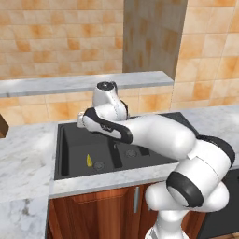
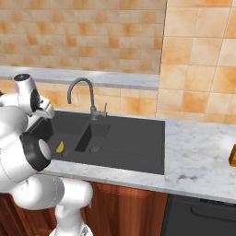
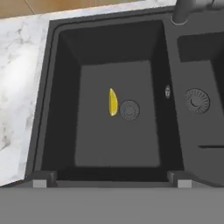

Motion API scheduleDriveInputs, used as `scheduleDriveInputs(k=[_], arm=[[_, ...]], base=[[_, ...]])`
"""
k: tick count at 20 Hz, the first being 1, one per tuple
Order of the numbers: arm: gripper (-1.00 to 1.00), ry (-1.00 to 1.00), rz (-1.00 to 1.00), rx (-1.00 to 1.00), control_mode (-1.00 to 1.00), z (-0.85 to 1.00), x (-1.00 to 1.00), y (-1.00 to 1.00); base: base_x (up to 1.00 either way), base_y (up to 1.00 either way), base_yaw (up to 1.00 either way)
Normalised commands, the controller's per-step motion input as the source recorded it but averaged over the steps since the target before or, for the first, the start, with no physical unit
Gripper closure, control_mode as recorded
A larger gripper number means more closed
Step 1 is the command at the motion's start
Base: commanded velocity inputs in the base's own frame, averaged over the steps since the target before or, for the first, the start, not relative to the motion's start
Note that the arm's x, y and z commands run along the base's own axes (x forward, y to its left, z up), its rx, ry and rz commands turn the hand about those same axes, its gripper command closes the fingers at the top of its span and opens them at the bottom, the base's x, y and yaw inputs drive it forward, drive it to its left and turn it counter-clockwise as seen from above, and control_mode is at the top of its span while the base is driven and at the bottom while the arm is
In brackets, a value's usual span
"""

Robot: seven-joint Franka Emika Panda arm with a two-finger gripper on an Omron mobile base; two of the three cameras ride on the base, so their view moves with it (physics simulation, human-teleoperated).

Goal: Turn on the sink faucet. Then move the lemon wedge from the counter to the sink. Turn off the sink. Move the vegetable from the sink to the pot next to the stove. Finally move the pot to the rear left burner.

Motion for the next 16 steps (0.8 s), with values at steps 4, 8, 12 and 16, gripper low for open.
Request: scheduleDriveInputs(k=[4,8,12,16], arm=[[-1.00,-0.05,0.32,-0.21,-1.00,-0.33,0.04,0.00],[-1.00,0.00,0.19,-0.15,-1.00,-0.46,0.17,0.00],[-1.00,0.00,0.08,-0.06,-1.00,-0.28,0.03,0.00],[-1.00,0.01,0.00,-0.01,-1.00,-0.28,0.01,0.00]], base=[[0.00,0.00,0.00],[0.00,0.00,0.00],[0.00,0.00,0.00],[0.00,0.00,0.00]])
